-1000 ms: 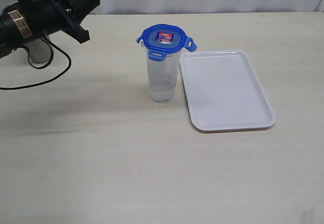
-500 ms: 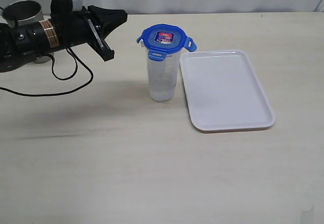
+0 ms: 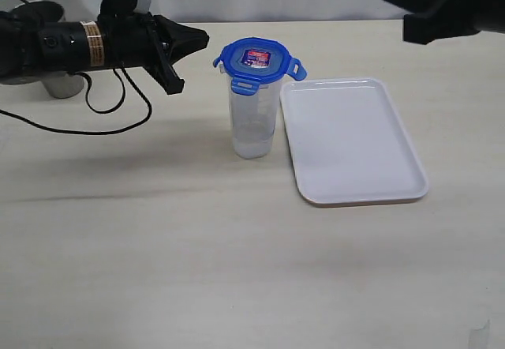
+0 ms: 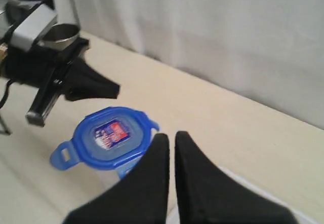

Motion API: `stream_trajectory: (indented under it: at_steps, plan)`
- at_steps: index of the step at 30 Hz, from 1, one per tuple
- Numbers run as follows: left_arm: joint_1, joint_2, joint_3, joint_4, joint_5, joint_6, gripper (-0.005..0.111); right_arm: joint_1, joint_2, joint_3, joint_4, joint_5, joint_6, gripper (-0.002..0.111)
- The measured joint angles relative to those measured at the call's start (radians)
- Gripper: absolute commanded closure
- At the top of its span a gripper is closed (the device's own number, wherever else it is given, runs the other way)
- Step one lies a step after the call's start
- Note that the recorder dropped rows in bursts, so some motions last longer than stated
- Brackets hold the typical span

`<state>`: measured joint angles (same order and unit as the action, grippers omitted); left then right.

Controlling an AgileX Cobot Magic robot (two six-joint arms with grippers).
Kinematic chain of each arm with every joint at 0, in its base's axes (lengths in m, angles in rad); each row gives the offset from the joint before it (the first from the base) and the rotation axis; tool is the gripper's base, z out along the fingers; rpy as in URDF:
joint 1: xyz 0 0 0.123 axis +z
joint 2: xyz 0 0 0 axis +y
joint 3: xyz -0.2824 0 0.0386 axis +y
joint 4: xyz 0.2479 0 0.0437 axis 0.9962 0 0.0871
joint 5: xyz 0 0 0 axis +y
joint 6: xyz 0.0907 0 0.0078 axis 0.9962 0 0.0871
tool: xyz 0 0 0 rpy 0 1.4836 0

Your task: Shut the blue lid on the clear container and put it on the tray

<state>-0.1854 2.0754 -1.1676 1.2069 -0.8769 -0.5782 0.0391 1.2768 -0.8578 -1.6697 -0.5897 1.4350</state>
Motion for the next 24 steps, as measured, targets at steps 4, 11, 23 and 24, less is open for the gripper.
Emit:
stream_trajectory:
  at_steps: [4, 11, 23, 24]
  plan:
    - [0.0, 0.04, -0.045, 0.008, 0.002, -0.004, 0.107, -0.001, 0.101, -0.025, -0.056, -0.16, -0.127, 0.104]
    - [0.0, 0.071, -0.072, 0.015, 0.006, 0.015, 0.107, -0.001, 0.217, -0.03, -0.068, -0.268, -0.211, 0.104]
    - [0.0, 0.071, -0.072, 0.015, -0.02, 0.062, 0.107, -0.001, 0.331, -0.03, -0.074, -0.498, -0.293, 0.104]
    - [0.0, 0.071, -0.072, 0.015, -0.028, 0.067, 0.107, -0.001, 0.346, -0.03, -0.074, -0.503, -0.295, 0.104]
